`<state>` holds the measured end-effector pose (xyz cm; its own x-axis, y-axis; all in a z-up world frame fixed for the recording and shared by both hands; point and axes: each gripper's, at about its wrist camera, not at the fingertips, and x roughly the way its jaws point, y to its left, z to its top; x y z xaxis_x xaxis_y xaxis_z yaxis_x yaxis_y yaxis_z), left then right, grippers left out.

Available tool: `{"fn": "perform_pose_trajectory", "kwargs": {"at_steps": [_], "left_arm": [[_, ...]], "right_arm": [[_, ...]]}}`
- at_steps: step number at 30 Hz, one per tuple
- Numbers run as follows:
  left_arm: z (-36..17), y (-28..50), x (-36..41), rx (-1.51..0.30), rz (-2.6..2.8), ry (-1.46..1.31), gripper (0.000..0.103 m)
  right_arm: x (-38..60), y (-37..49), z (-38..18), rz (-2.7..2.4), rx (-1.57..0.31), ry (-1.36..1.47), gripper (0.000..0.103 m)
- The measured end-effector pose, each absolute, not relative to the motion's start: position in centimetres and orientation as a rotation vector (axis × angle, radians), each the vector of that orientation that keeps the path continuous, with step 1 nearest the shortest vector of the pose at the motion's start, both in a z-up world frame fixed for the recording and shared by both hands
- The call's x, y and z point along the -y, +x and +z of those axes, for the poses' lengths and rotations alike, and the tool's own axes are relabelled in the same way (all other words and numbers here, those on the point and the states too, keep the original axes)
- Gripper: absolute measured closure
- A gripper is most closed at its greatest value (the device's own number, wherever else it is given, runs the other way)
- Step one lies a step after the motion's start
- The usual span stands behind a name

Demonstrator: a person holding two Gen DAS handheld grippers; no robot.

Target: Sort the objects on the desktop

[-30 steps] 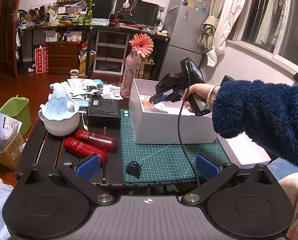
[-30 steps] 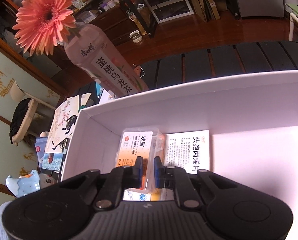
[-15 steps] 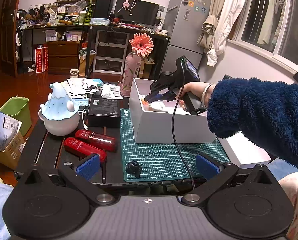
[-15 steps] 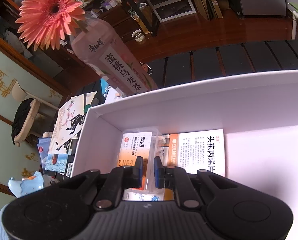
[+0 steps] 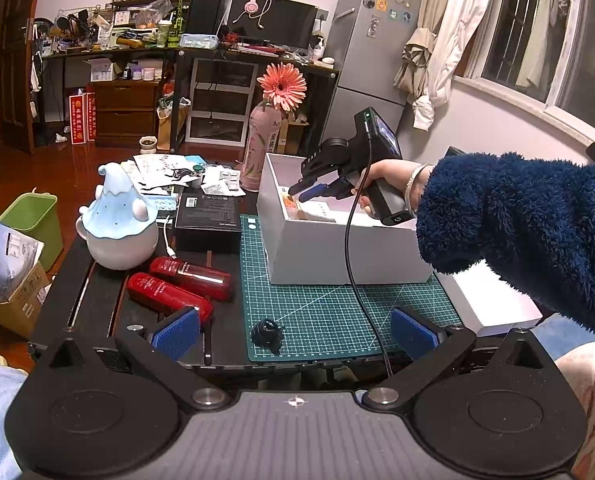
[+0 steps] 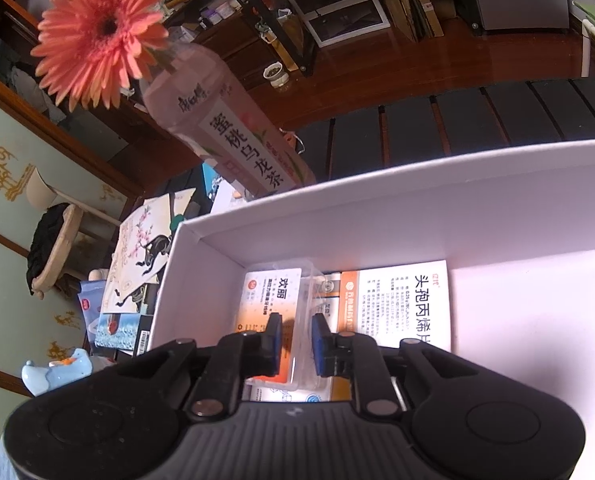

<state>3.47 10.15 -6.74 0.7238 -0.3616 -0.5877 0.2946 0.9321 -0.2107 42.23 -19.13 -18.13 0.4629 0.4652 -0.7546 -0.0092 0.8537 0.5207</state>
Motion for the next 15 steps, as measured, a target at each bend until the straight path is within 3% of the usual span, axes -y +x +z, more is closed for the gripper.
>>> {"fn": "perform_pose_trajectory", "kwargs": {"at_steps": [15], "left_arm": [[-6.6, 3.1, -9.8, -0.642, -0.340, -0.076, 0.000]], "right_arm": [[20.6, 37.7, -13.4, 0.354, -0.988, 0.356, 0.061]]}}
